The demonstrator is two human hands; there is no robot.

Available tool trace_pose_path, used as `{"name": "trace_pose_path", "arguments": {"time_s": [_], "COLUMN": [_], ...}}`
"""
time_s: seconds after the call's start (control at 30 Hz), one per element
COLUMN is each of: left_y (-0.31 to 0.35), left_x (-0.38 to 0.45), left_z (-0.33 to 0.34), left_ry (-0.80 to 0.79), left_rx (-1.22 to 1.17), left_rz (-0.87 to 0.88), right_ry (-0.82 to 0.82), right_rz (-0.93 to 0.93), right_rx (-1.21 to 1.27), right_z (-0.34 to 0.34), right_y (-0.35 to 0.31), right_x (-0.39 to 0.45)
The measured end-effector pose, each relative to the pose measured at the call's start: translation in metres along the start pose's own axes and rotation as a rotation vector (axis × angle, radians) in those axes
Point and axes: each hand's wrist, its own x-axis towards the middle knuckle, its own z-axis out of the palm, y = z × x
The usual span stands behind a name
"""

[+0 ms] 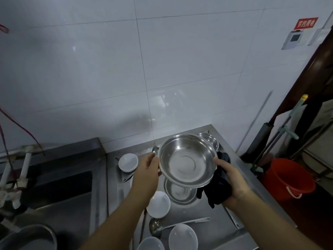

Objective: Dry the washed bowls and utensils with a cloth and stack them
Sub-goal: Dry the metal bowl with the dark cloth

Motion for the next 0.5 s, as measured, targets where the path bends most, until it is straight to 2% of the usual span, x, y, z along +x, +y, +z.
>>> {"name": "trace_pose_path", "arguments": {"time_s": [0.03,0.1,0.33,0.5], "left_y": [-0.001,-0.005,-0.023,-0.049], "left_x": [0.0,0.0,0.019,0.049], "left_z": [0.001,0.004,0.029,0.072], "left_ry": [-0.02,-0.038,-0.056,-0.023], "left_rx": [-0.11,-0.182,-0.107,-0.088], "left_rz": [-0.062,-0.097,-0.104,-0.235], "right_ry": [0.007,0.03,0.298,0.32], "right_rz": [0.014,0.037,-0.073,-0.08], "right_rx": [-0.004,-0.02,-0.117,-0.123], "right_z": [-0.002,-0.006,-0.042,-0.071], "right_y": [0.001,0.003,0.001,-0.021], "right_x": [0.002,0.006,0.042,0.073]}}
